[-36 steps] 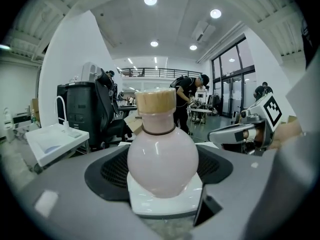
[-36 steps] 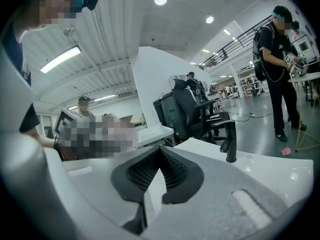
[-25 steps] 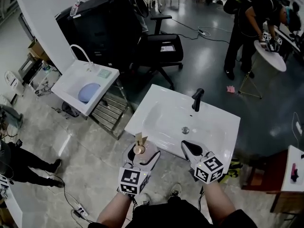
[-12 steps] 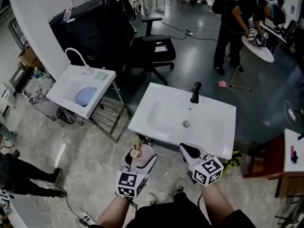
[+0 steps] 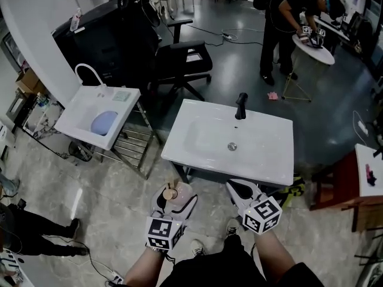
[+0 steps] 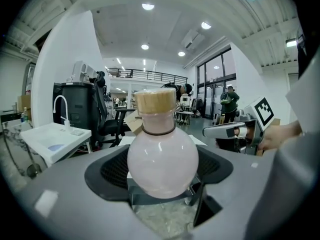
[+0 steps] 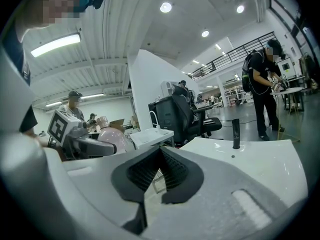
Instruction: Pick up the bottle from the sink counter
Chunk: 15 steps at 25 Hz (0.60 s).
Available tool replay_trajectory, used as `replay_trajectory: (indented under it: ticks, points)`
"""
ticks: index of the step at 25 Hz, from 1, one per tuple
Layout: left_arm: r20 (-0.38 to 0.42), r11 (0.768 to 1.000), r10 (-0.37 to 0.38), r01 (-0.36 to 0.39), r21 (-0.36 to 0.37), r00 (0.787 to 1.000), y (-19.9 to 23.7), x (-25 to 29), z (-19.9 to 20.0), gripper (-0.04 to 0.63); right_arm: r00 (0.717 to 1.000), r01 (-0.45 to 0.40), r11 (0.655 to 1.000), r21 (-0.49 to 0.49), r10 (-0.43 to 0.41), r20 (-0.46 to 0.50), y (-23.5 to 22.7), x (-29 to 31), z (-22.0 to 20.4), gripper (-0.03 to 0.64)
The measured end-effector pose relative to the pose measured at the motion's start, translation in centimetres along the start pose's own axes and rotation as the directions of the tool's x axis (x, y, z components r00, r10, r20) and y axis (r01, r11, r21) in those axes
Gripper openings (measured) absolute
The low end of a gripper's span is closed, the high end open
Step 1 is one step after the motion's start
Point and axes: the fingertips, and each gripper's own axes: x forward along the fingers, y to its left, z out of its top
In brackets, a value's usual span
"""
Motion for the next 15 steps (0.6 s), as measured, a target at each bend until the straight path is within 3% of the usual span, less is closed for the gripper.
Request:
replay_trajectory:
  ticks: [15]
  points:
    - [-0.002, 0.997, -0.075, 0.075, 0.019, 0.997, -2.0, -4.8, -2.3, 0.394, 0.995, 0.095, 0.995, 0.013, -0.095, 0.022, 4.3, -4.8, -2.3, 0.0]
